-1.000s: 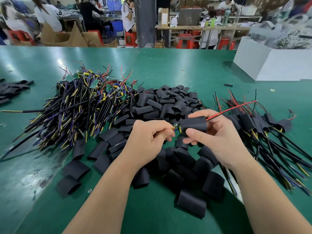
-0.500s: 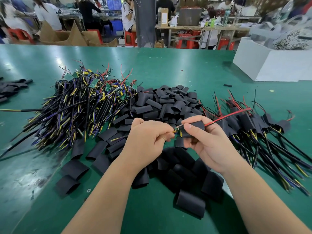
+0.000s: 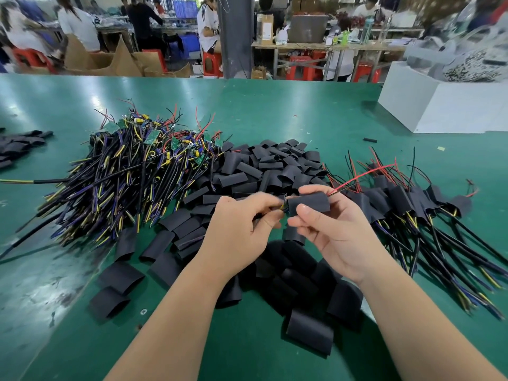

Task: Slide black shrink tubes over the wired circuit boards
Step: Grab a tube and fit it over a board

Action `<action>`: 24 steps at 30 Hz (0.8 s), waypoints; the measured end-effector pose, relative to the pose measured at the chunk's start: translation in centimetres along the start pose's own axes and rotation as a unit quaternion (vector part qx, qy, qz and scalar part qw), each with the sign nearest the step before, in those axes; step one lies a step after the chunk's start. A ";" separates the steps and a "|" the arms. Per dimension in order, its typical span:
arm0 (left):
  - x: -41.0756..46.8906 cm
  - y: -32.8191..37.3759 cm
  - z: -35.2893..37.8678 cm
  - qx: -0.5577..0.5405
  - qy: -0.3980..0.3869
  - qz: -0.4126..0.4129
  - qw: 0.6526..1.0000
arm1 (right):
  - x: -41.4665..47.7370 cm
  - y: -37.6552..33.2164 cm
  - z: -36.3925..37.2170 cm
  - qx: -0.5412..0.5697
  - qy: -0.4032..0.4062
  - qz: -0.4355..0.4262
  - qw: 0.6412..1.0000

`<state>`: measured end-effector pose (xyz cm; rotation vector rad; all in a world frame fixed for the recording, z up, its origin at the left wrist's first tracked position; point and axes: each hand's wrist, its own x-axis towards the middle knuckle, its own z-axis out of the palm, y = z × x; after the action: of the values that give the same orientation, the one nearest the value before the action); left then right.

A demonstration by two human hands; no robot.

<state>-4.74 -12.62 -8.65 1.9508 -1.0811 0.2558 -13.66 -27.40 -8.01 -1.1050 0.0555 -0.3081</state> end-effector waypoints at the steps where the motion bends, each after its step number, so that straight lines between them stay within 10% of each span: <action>1: 0.0 0.0 0.0 -0.026 0.011 -0.008 1.000 | 0.1 0.0 0.0 -0.014 0.014 -0.001 1.000; 15: 0.0 1.0 0.4 -0.221 0.048 -0.085 0.970 | 0.0 -0.4 -0.3 -0.117 0.039 -0.070 0.990; 24: -0.2 0.7 0.4 -0.153 0.066 -0.049 0.985 | 0.0 0.0 0.8 -0.039 0.096 -0.018 0.994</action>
<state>-5.45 -12.97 -8.55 1.6810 -0.8786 0.1514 -13.53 -26.67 -7.67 -1.1531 0.2200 -0.4468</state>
